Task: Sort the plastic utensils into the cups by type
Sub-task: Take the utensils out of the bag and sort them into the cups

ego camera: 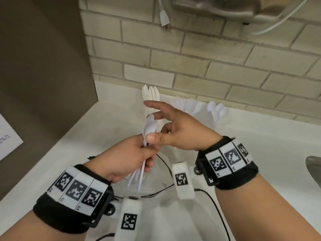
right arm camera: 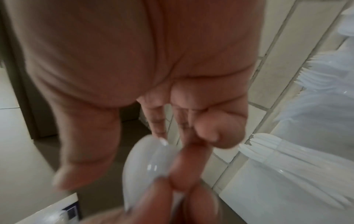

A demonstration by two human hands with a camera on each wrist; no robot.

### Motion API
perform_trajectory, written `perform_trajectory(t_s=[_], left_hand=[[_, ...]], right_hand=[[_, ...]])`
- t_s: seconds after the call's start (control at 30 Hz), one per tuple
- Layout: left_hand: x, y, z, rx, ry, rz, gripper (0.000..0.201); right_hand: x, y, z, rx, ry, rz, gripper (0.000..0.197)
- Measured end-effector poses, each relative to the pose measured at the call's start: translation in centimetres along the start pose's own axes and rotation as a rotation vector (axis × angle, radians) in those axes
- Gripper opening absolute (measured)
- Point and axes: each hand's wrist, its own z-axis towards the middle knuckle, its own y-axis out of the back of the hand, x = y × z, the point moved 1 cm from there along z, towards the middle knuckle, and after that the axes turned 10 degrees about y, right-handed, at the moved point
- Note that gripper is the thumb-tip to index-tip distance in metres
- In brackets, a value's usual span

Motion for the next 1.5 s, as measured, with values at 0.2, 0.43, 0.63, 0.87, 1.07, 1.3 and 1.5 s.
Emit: perform_trajectory(t_s=[0.2,0.43,0.63,0.87,1.07,1.3,1.5], left_hand=[[-0.6,-1.4,-0.7,0.012,-0.071,0.238,0.038],[-1.0,-3.7,-0.9,0.055,-0.191,0.250,0.004],[-0.5,-1.4,-1.0,-0.129,-0.236,0.385,0.051],[3.0,2.8,-3.4,-0.422,-0.071,1.171,0.008],[6.1,2.8,-1.7,-0.157,0.108,1.113,0.048],[6.4,0.3,1.0,-0.115,0.040,1.226,0.080],[7.1,-1.3,2.3,-0.109,0.050,1.215,0.090]], right_hand=[[1.4,-0.8,-2.5,-0.141,-0.004,0.000,0.017],[1.5,-0.9,-4.7,-0.219,-0.003,-0.070,0.017],[1.4,1.0,-5.0,-0.333,-0.058,-0.126,0.013],[-0.4,10.8,-6.4,-0.797,-0.136,-0.396,0.020],[-6.2,13.6,-5.8,-1.032,-0.157,-0.558,0.029],[-11.5,12.6,-3.5,-0.859,-0.404,-0.582,0.019],[-15.4,10.5,-2.4,-0.426,-0.785,-0.635,0.030]])
